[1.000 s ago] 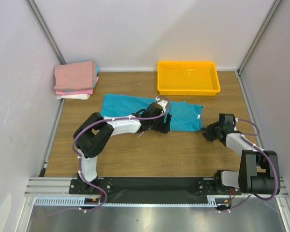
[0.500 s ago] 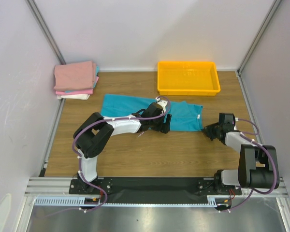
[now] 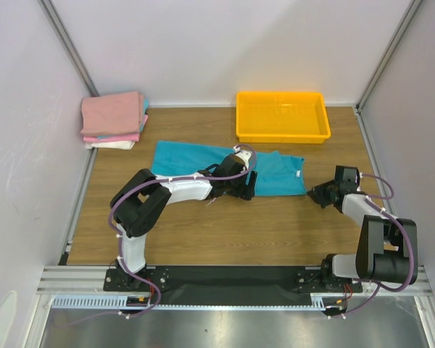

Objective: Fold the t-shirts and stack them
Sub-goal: Fold the tshirt

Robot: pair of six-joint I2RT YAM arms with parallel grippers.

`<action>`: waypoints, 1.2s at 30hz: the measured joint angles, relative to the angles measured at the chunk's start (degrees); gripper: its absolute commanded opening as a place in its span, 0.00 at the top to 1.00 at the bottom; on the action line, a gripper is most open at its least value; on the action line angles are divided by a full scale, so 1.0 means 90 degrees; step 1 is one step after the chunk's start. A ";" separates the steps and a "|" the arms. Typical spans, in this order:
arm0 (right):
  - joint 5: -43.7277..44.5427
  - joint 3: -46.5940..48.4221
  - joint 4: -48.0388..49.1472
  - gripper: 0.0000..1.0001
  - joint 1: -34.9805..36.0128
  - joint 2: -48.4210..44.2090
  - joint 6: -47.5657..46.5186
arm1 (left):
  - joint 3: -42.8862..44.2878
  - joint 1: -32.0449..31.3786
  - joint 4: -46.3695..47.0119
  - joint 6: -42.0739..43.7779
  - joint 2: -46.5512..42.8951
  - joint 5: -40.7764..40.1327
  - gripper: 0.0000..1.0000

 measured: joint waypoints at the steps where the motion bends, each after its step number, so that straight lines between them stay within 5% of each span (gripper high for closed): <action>1: -0.0027 0.0000 -0.0053 0.81 -0.0007 0.0000 -0.0027 | -0.0007 0.0000 0.0007 0.0002 0.0000 0.0000 0.21; 3: -0.0036 0.0010 -0.0172 0.69 -0.0019 0.0000 -0.0124 | -0.0012 0.0000 0.0012 0.0002 -0.0005 0.0000 0.20; 15: -0.0017 0.1287 -0.1241 0.39 0.0073 -0.0704 -0.1197 | 0.0372 0.0046 -0.1321 0.0168 -0.0542 -0.0228 0.03; 21: 0.0219 0.2227 -0.1180 0.25 0.1280 -0.0364 -0.1362 | 0.1246 0.0945 -0.1787 0.0051 -0.1248 -0.0267 0.02; 29: 0.0432 0.2234 -0.0721 0.26 0.2392 0.0709 -0.0959 | 0.0952 0.2817 -0.1790 -0.0338 -0.1392 -0.0352 0.02; 36: 0.0605 0.2229 -0.0238 0.26 0.2419 0.1430 -0.0782 | 0.0702 0.3364 -0.1868 -0.0556 -0.0750 -0.0350 0.03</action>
